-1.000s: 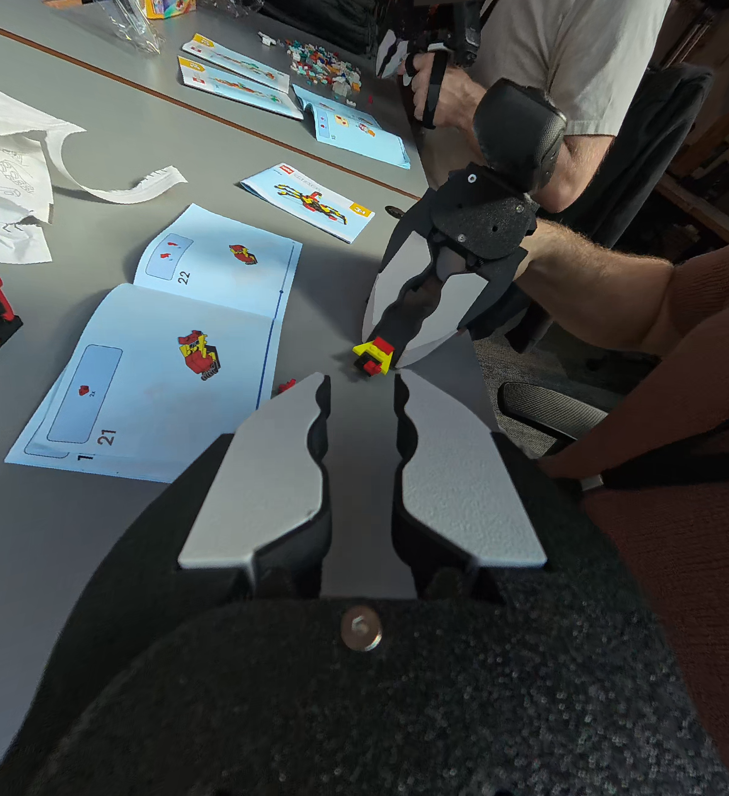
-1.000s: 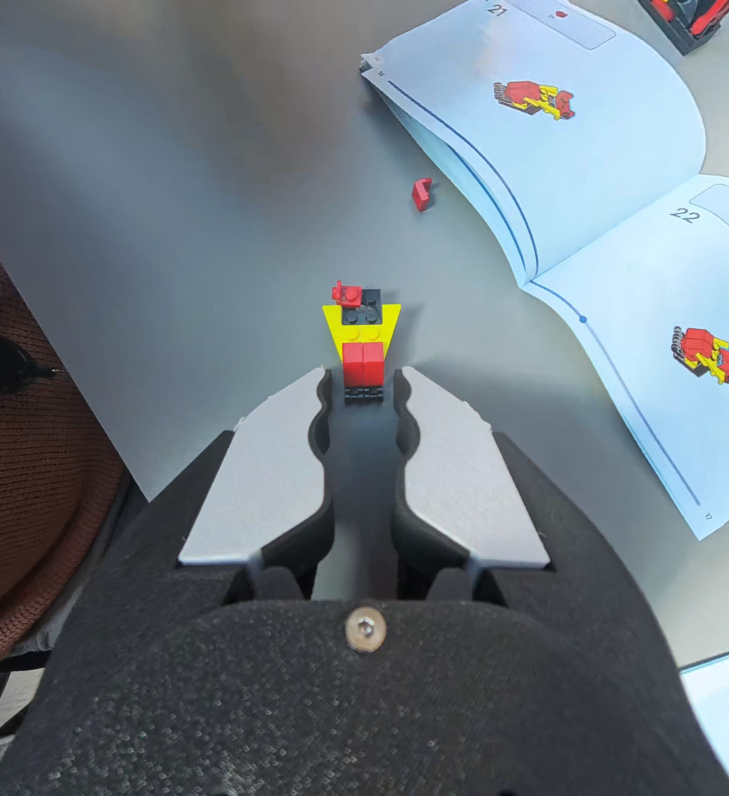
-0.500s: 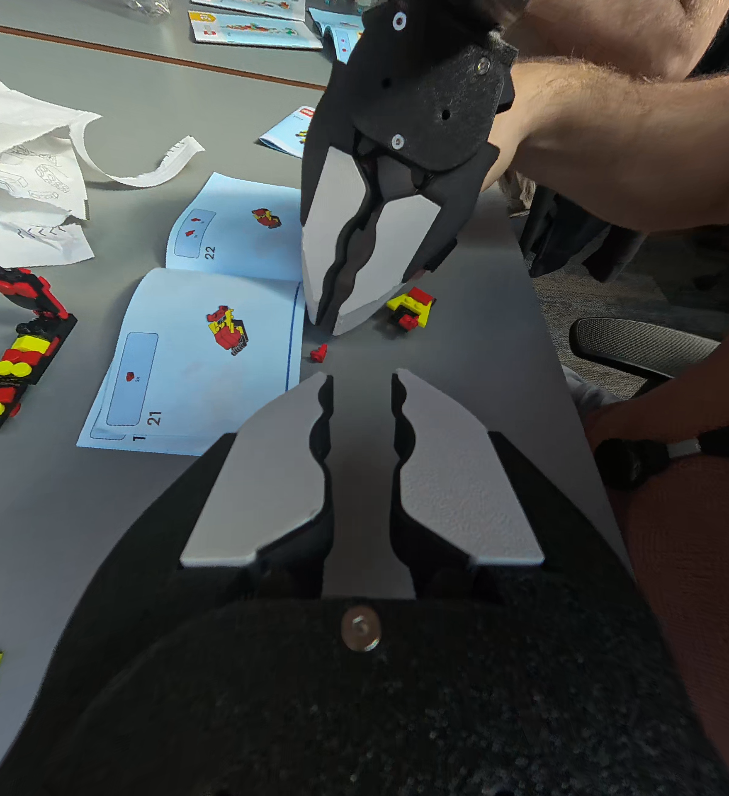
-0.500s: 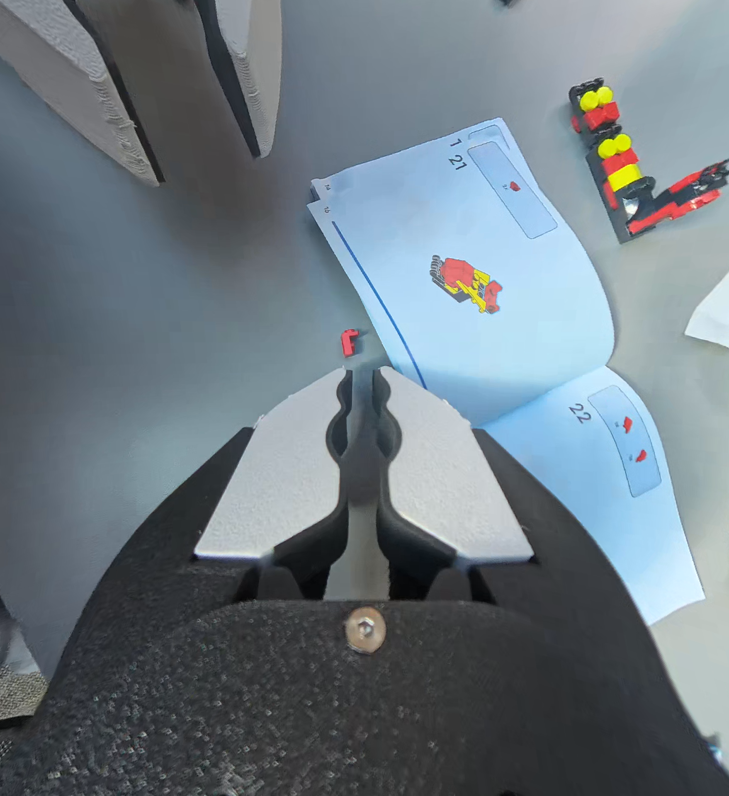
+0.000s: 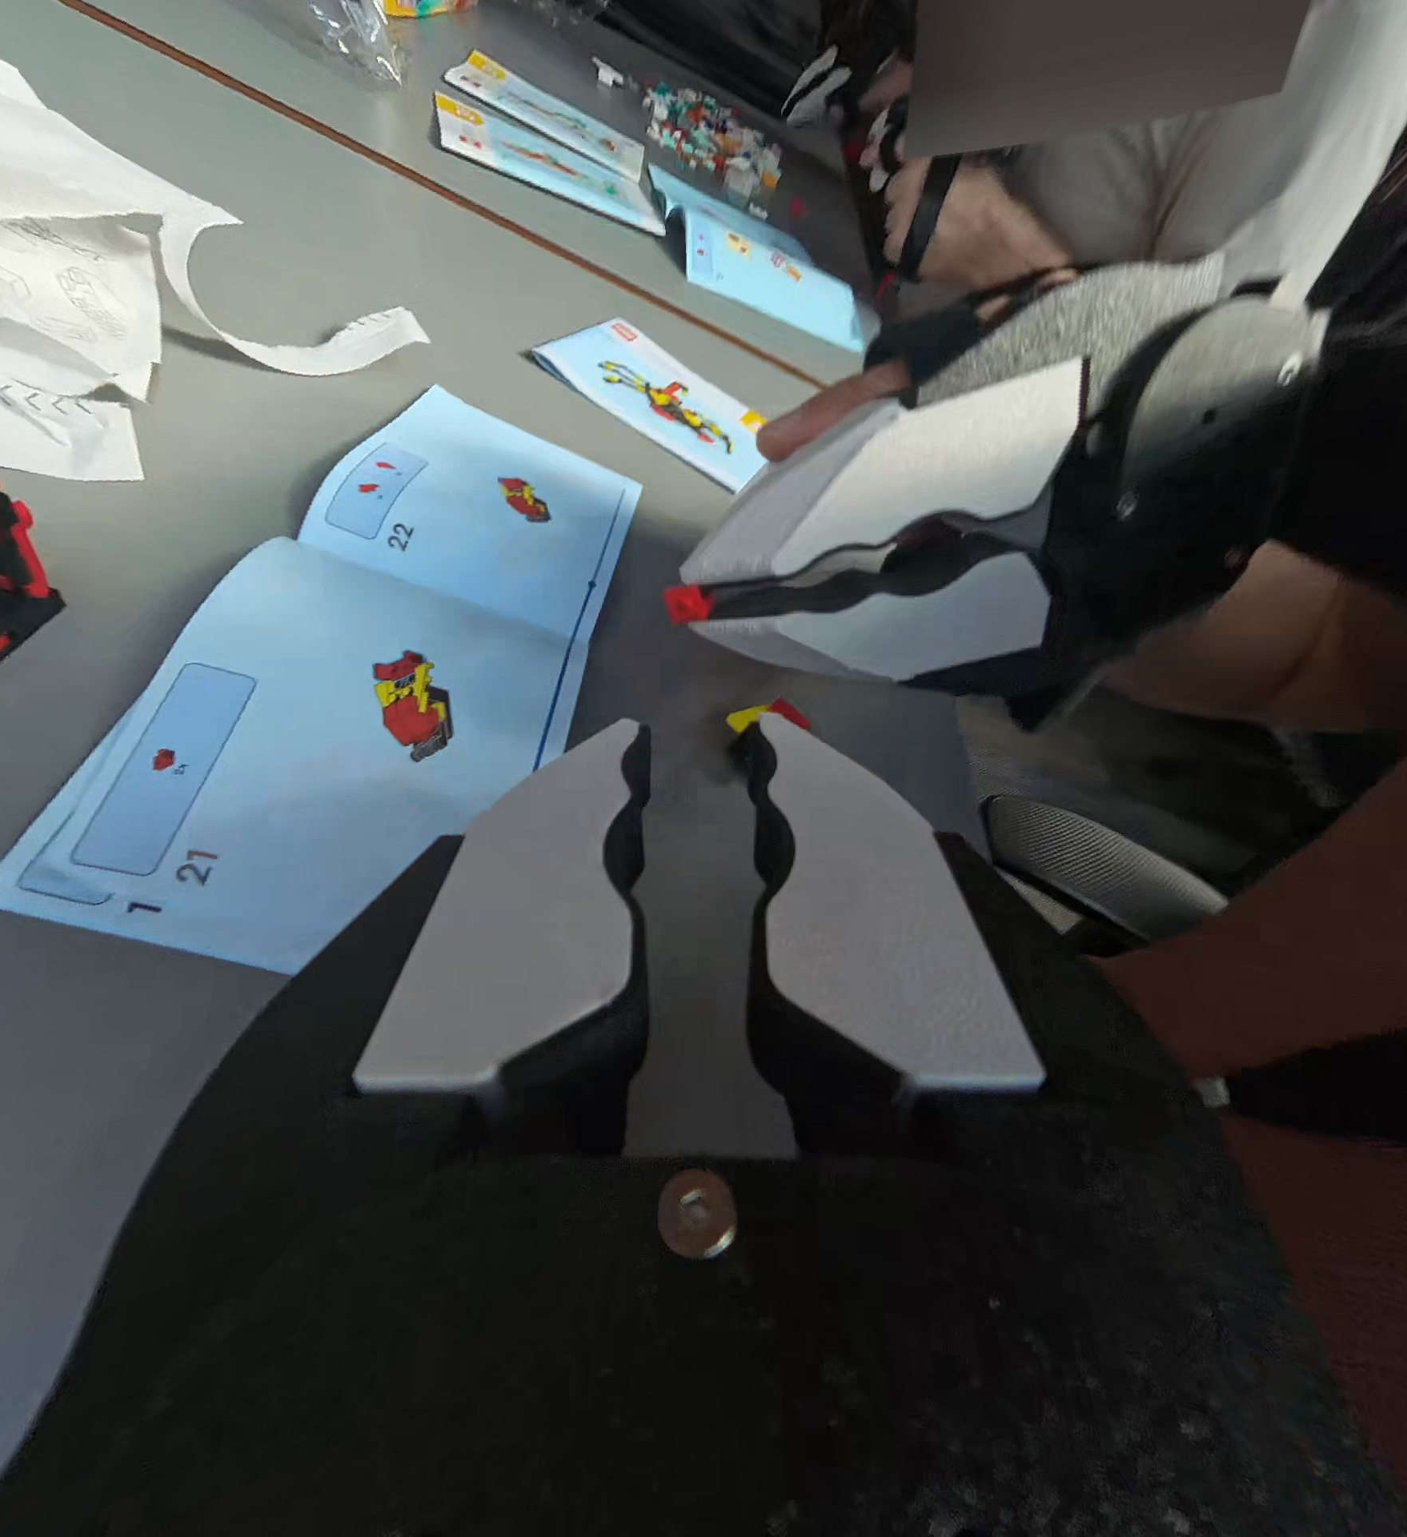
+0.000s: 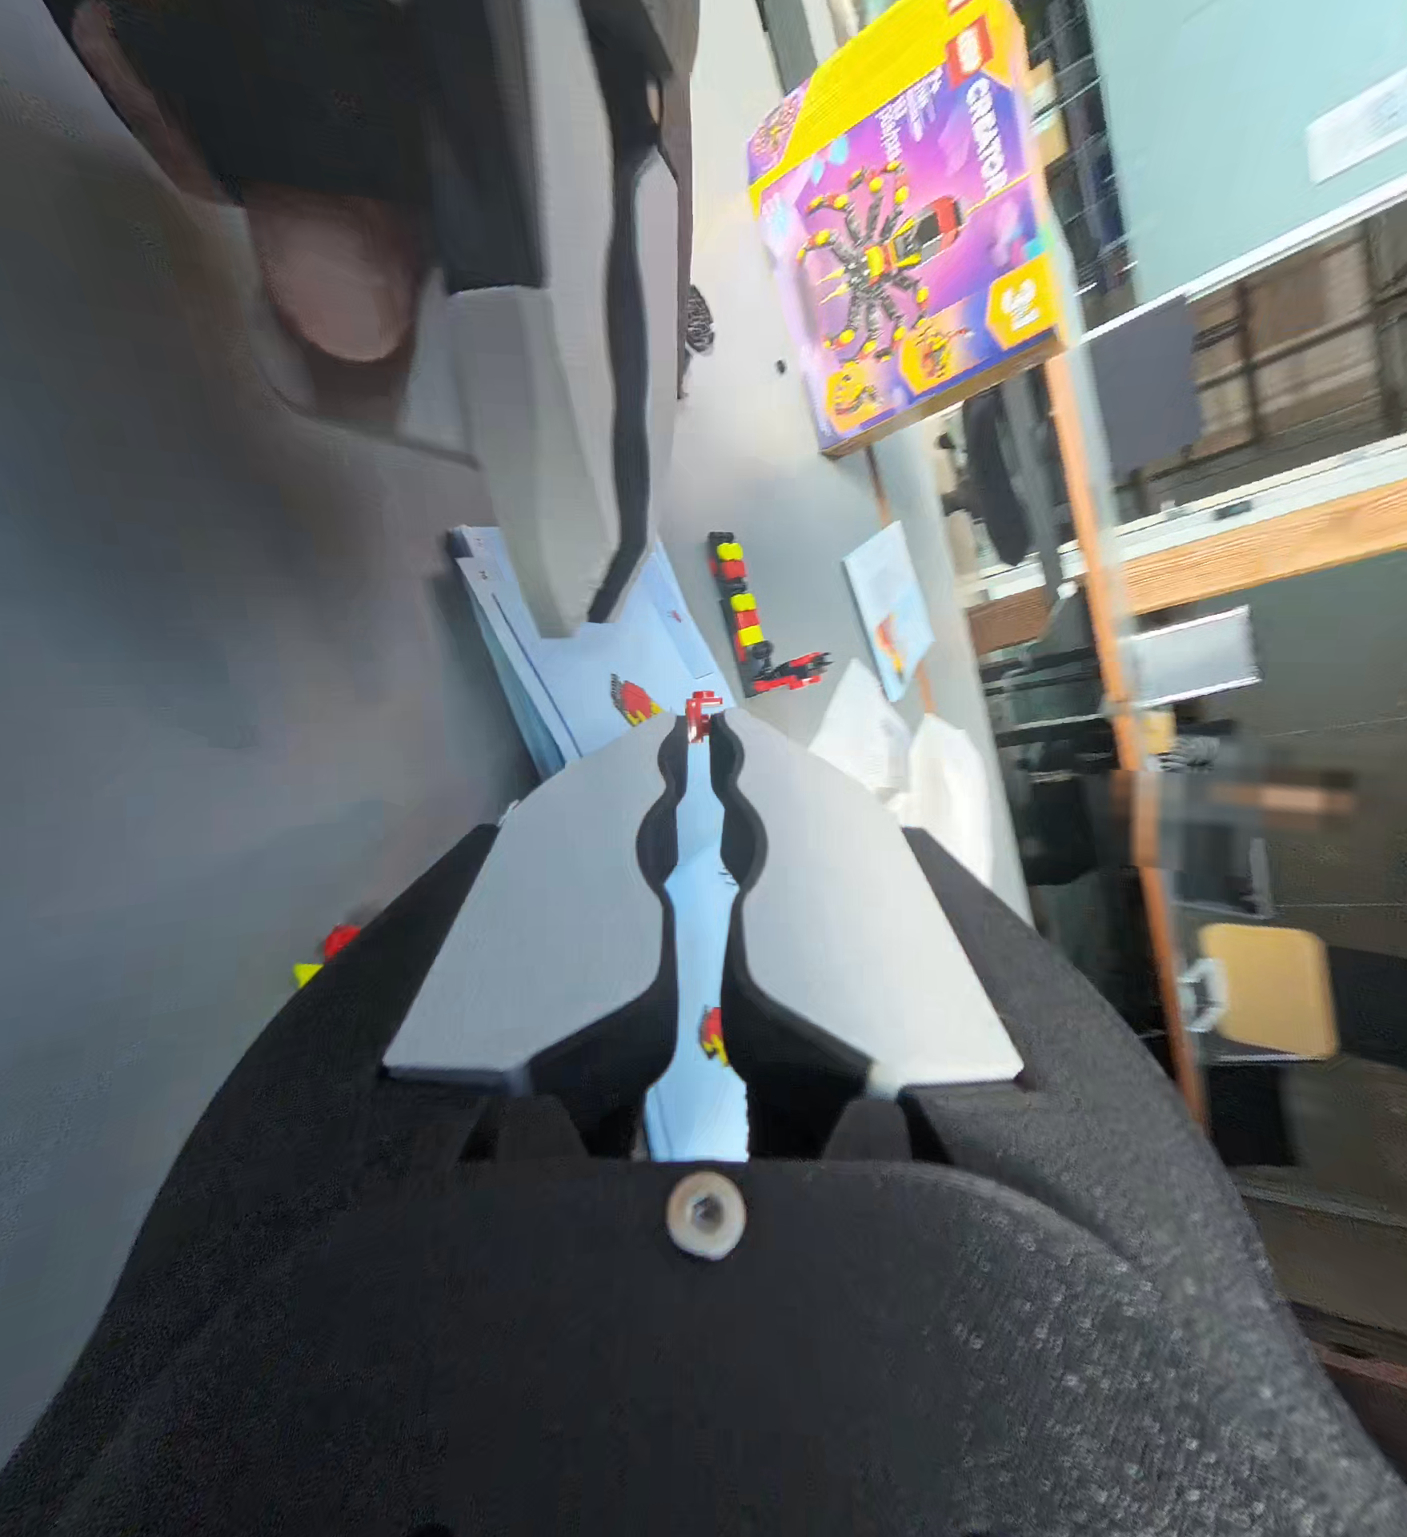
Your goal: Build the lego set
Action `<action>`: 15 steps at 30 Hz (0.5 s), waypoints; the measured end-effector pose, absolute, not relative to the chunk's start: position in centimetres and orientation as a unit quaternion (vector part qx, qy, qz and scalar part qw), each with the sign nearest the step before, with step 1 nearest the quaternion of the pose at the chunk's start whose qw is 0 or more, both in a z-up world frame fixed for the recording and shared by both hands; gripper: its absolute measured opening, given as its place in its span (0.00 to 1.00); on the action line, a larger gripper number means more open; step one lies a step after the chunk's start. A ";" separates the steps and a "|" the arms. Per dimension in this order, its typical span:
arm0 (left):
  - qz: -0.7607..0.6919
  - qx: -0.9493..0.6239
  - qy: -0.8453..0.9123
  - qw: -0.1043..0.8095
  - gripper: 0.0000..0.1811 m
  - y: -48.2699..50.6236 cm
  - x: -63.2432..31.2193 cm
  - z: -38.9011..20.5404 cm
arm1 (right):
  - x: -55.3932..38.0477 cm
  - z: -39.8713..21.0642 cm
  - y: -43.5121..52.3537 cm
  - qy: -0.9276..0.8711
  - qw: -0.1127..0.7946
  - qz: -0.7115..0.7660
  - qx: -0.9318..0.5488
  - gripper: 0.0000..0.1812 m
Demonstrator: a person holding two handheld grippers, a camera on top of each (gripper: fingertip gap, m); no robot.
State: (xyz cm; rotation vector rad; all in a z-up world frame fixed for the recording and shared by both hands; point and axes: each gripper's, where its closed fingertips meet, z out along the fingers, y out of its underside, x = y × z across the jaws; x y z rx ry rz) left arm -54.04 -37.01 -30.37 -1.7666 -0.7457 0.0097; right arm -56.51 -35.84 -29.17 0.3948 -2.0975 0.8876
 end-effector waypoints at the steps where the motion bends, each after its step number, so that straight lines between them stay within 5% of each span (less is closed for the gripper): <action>1: -0.041 -0.719 -0.329 0.611 0.11 -36.6 -54.0 -29.1 | -55.9 -28.6 -35.8 -0.806 0.448 0.338 0.189 0.03; 5: -0.080 -0.650 -0.297 0.695 0.07 -35.6 -54.0 -25.3 | -54.0 -27.1 -35.4 -0.748 0.514 0.351 0.230 0.03; 15: -0.067 -0.701 -0.244 0.666 0.08 -33.0 -52.5 -25.7 | -52.9 -25.7 -33.4 -0.729 0.530 0.373 0.219 0.03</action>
